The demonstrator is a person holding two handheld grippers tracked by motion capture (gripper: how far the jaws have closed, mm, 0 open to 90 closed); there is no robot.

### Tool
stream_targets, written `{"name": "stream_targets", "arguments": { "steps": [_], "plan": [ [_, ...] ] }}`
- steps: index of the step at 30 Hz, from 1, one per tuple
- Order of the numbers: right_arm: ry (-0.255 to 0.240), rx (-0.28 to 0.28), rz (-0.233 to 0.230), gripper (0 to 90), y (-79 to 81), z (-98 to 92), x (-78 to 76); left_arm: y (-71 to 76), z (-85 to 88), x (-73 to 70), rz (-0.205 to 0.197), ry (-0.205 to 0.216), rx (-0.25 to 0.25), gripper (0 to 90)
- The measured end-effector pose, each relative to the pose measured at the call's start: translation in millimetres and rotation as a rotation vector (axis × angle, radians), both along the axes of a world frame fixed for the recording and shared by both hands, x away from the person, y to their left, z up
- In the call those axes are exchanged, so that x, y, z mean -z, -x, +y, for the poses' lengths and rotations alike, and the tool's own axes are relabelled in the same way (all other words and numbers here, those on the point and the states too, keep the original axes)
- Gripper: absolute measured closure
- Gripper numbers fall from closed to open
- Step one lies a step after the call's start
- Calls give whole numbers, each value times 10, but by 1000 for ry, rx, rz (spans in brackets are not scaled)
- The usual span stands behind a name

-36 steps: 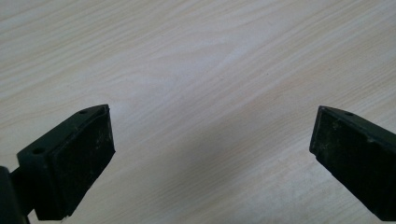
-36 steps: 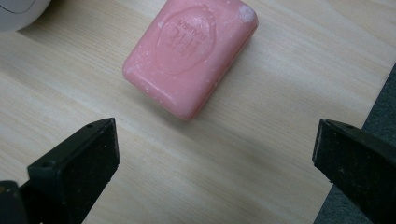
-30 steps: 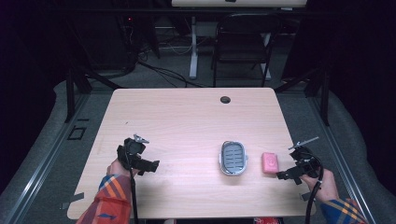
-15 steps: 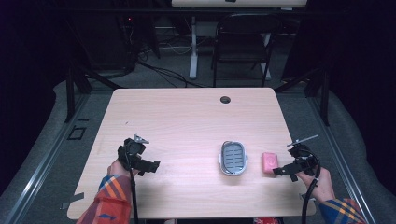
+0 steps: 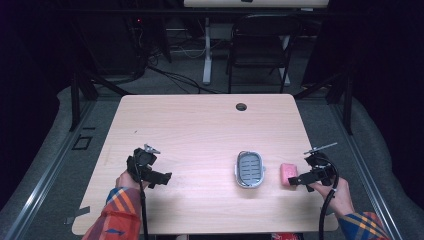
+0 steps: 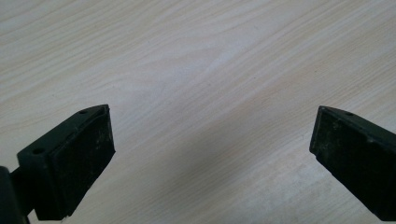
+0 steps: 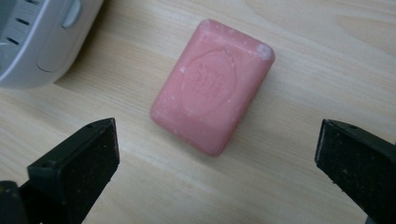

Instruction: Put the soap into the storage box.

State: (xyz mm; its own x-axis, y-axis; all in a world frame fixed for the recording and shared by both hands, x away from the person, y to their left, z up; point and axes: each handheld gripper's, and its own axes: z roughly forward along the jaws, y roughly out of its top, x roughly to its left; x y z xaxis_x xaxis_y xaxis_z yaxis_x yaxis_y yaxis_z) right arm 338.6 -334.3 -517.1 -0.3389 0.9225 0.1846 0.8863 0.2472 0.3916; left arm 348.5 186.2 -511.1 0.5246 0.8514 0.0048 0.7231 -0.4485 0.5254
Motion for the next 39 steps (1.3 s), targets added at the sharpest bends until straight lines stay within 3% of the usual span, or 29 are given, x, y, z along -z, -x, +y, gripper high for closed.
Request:
{"name": "stream_targets", "arguments": {
  "steps": [5,9,18,23,30,39],
  "plan": [
    [1,1,-36,0,-23,65,-47,-4,-5,2,-1,2,2,0],
    [5,-10,-28,0,-63,90,-49,-3,-3,-3,-2,0,3,0],
    [0,23,-45,0,-138,129,-64,2,-3,-8,2,5,4,0],
    [-5,43,-16,0,-209,140,-49,2,-5,-7,5,5,4,0],
    [9,63,-13,0,-273,169,-37,3,-5,-8,6,4,5,0],
    [34,56,34,0,-366,205,51,-3,-14,-1,15,3,11,0]
  ]
}}
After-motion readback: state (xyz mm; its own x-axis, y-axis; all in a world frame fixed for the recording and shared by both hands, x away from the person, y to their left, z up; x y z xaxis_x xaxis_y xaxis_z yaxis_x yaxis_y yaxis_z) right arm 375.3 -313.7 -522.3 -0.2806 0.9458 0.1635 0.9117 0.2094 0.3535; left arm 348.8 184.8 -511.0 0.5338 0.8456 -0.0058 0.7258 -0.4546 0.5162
